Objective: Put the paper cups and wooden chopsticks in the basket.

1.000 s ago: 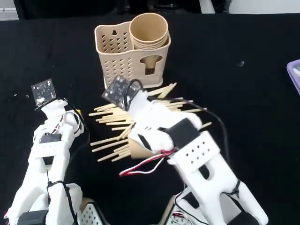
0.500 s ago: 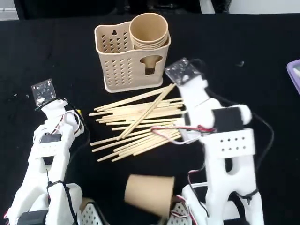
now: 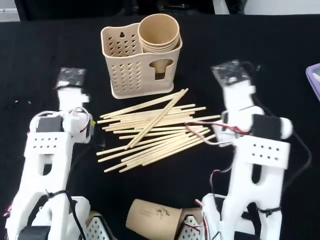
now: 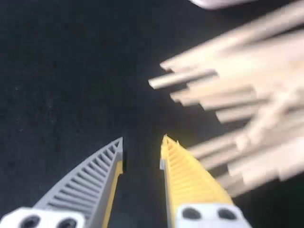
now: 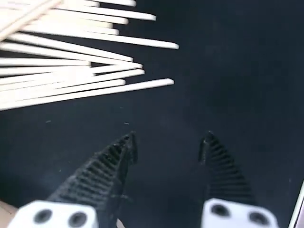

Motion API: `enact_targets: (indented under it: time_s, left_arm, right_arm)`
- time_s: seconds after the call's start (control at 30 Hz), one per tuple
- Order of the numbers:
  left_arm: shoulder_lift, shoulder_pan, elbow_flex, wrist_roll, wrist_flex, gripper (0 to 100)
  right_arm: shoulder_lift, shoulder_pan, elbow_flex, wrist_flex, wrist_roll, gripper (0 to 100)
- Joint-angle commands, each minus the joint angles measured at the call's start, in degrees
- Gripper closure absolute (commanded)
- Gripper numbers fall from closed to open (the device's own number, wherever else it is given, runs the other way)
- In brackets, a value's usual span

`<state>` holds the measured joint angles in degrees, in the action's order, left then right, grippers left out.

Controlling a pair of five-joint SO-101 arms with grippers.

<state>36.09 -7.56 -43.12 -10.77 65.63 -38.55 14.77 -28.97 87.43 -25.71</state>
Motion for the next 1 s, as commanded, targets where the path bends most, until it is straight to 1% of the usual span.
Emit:
enact_targets:
  time_s: [0.0, 0.07, 0.17, 0.23, 0.3, 0.4, 0.5, 0.57, 0.67, 0.77, 0.87, 0.97]
  left_arm:
    - [1.05, 7.60, 13.23, -8.79, 21.80, 86]
    - [1.05, 12.00, 14.37, -10.37, 25.76, 86]
    - [0.79, 19.74, 12.35, -7.74, 26.90, 86]
    - [-0.62, 25.71, 10.24, -3.96, 26.90, 86]
    - [-2.81, 31.60, 8.13, 0.09, 26.90, 86]
    - [-6.59, 40.66, 7.52, 5.54, 26.90, 86]
    - [-9.85, 49.54, 9.80, 13.71, 26.81, 86]
    - [-11.60, 54.37, 11.03, 19.52, 25.85, 86]
    - [-12.92, 59.65, 11.12, 25.23, 23.12, 86]
    - [-13.19, 64.31, 10.95, 26.64, 19.87, 86]
    - [-13.10, 69.58, 12.09, 26.99, 16.70, 86]
    - [-13.19, 75.12, 13.49, 27.34, 16.09, 86]
  right_arm:
    - [-1.27, 5.98, 0.04, -1.32, -1.23, 78.0]
    - [-1.27, 7.91, -1.27, -2.55, -1.14, 78.0]
    - [-1.27, 11.16, -5.58, -8.09, -0.70, 78.3]
    - [-1.27, 14.07, -9.36, -12.04, -0.35, 78.3]
    - [-1.27, 17.76, -12.88, -15.91, 2.02, 78.3]
    - [-1.27, 25.14, -17.54, -21.63, 4.13, 78.0]
    - [-1.27, 32.97, -20.88, -26.29, 4.22, 77.9]
    - [-1.27, 37.54, -22.11, -28.48, 3.60, 77.9]
    - [-1.27, 43.16, -22.55, -30.68, 3.52, 77.9]
    - [-1.27, 45.80, -22.46, -31.91, 2.11, 77.9]
    - [-1.19, 45.89, -22.64, -31.47, 0.09, 77.9]
    - [-1.19, 46.07, -22.64, -31.56, 0.00, 77.9]
